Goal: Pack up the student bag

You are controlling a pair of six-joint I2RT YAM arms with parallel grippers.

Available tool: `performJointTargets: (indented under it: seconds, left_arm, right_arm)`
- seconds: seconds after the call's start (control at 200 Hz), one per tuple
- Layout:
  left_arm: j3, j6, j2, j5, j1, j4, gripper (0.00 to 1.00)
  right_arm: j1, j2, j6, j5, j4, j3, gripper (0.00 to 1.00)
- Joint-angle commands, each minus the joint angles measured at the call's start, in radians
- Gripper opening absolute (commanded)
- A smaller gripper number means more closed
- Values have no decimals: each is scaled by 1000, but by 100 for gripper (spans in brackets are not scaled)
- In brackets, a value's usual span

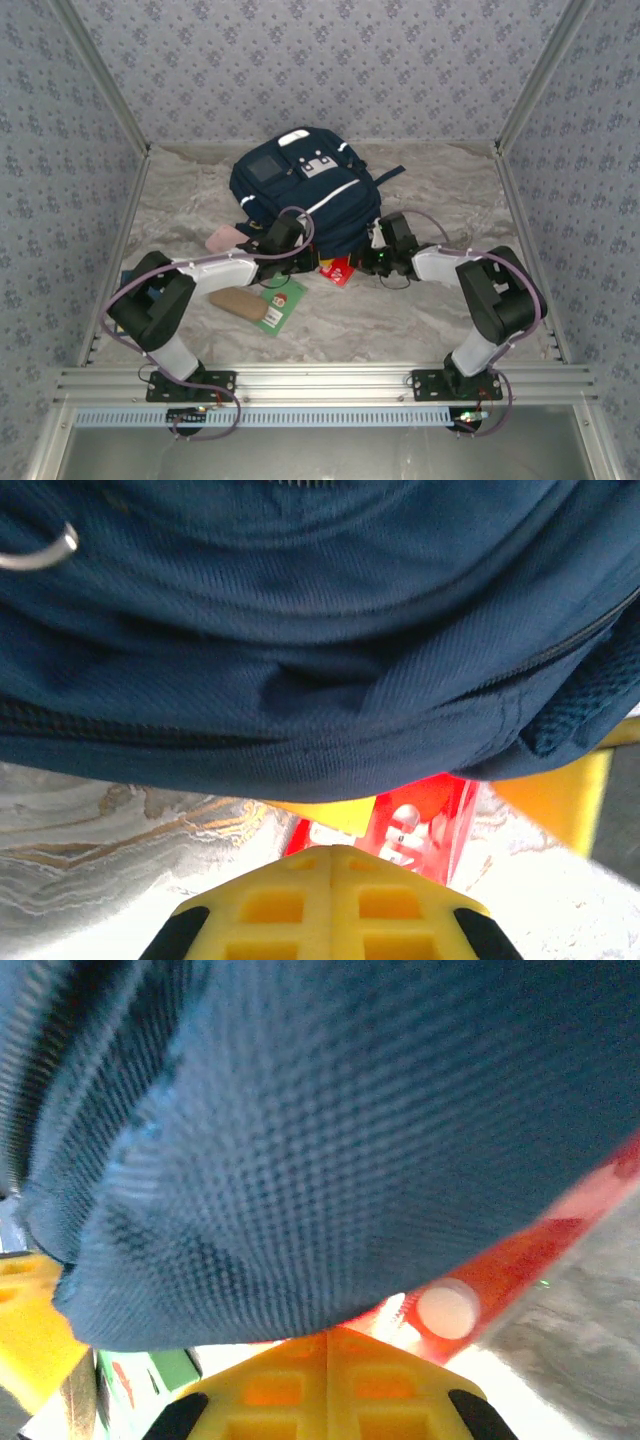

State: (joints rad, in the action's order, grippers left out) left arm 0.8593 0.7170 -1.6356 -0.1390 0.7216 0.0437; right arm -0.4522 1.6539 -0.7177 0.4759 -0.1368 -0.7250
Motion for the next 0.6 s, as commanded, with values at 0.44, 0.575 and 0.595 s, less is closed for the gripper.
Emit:
performJointTargets:
  seconds: [0.44,0.575,0.595]
  left_arm:
    - [36,-28,-1,0,10,-56,14]
    - [68,-35,-40,-14,32,-62,20]
    - [78,-37,-50,-20,39,-63,21]
  right_arm:
    - [-34,-60,24,-134,233,122,0]
    - [-31,-203,26,-106,243,219,0]
    - [-31,-221,22,-80,228,227,0]
